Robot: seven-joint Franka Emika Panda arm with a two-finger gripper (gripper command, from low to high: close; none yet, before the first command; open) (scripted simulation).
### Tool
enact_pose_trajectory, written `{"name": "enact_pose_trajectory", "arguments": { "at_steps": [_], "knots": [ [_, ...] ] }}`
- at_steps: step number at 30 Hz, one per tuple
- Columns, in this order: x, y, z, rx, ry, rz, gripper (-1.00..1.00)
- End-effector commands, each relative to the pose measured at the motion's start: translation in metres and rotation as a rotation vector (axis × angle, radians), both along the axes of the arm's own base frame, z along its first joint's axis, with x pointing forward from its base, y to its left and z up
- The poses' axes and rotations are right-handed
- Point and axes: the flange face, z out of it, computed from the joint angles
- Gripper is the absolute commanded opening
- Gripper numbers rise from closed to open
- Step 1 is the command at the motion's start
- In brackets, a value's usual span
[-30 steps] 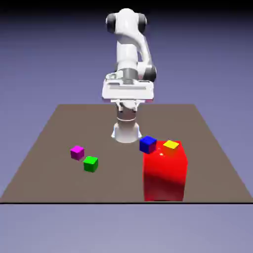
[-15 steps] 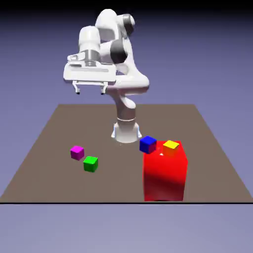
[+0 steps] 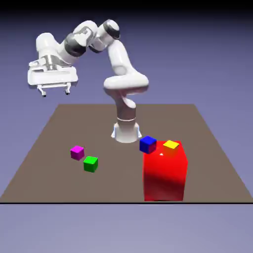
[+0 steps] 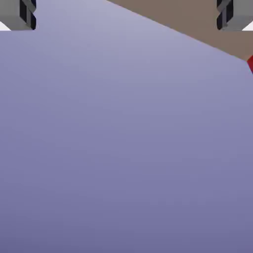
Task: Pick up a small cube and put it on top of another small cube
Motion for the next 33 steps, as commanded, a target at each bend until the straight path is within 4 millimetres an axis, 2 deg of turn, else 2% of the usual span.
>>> {"name": "enact_pose_trajectory", "arguments": {
  "at_steps": [1,9,13,17,23,29,31,33],
  "knots": [
    [-0.005,-0.009,-0.009,0.009,-0.006,0.02,0.0],
    [-0.046,-0.067,-0.098,0.095,-0.071,0.188,0.0],
    [-0.066,-0.083,-0.153,0.148,-0.118,0.274,0.0],
    [-0.086,-0.09,-0.213,0.206,-0.176,0.359,0.0],
    [-0.116,-0.081,-0.306,0.303,-0.282,0.477,0.0],
    [-0.15,-0.049,-0.397,0.411,-0.41,0.576,0.0],
    [-0.152,-0.047,-0.402,0.417,-0.417,0.58,0.0],
    [-0.136,-0.02,-0.419,0.416,-0.417,0.58,0.0]
  ]
}}
